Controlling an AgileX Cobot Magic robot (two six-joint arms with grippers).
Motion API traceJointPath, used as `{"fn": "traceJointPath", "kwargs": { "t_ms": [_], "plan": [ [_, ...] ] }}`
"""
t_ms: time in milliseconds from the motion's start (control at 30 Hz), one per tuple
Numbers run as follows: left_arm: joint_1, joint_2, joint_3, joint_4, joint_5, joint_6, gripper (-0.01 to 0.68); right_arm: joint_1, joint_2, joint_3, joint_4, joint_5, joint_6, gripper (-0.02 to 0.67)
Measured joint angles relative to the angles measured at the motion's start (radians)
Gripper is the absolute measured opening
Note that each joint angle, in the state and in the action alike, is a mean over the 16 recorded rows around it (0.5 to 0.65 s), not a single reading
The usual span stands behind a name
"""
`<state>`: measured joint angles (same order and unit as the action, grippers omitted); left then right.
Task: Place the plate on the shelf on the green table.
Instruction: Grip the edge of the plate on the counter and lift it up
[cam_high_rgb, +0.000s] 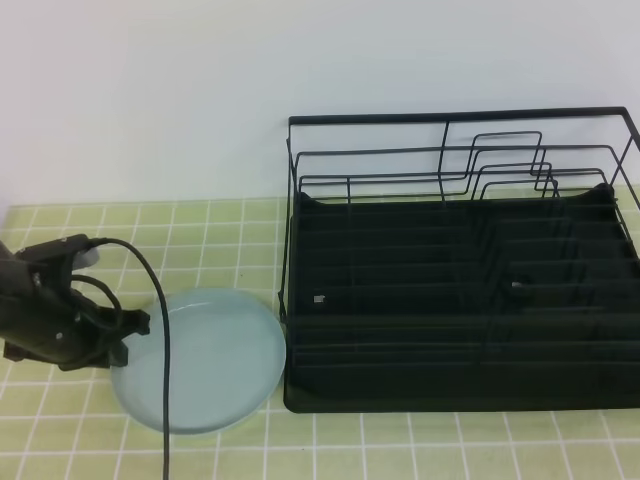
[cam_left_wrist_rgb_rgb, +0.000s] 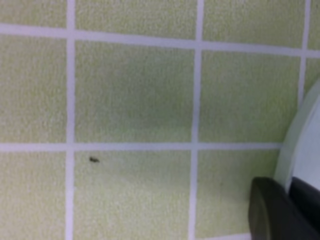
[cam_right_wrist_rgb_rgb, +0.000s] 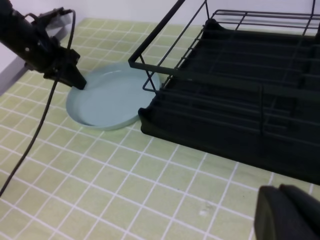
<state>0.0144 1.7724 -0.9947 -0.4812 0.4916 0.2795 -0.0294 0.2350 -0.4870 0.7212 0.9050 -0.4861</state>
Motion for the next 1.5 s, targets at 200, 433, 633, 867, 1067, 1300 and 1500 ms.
{"fn": "traceJointPath", "kwargs": {
  "t_ms": [200, 433, 633, 867, 1067, 1300, 1500],
  "plan": [
    [0.016, -0.065, -0.002, 0.027, -0.019, -0.017, 0.0, 0.0, 0.0, 0.0, 0.006, -0.006, 0.0, -0.004],
    [0.065, -0.195, -0.003, 0.002, -0.038, 0.0, 0.0, 0.0, 0.003, 0.0, 0.022, -0.011, 0.004, -0.004],
    [0.104, -0.322, -0.003, -0.19, -0.001, 0.153, 0.0, 0.0, 0.037, 0.0, 0.082, -0.018, 0.018, -0.004],
    [0.097, -0.445, -0.003, -0.517, 0.11, 0.416, 0.0, 0.0, 0.148, 0.0, 0.263, -0.048, -0.046, 0.006],
    [0.02, -0.505, -0.003, -0.693, 0.195, 0.552, 0.0, 0.0, 0.291, 0.0, 0.512, -0.069, -0.218, 0.098],
    [-0.138, -0.529, -0.003, -0.72, 0.203, 0.566, 0.0, 0.0, 0.456, 0.0, 0.756, -0.057, -0.442, 0.295],
    [-0.274, -0.531, -0.003, -0.713, 0.161, 0.554, 0.0, 0.0, 0.565, 0.0, 0.894, -0.008, -0.578, 0.428]
  ]
}}
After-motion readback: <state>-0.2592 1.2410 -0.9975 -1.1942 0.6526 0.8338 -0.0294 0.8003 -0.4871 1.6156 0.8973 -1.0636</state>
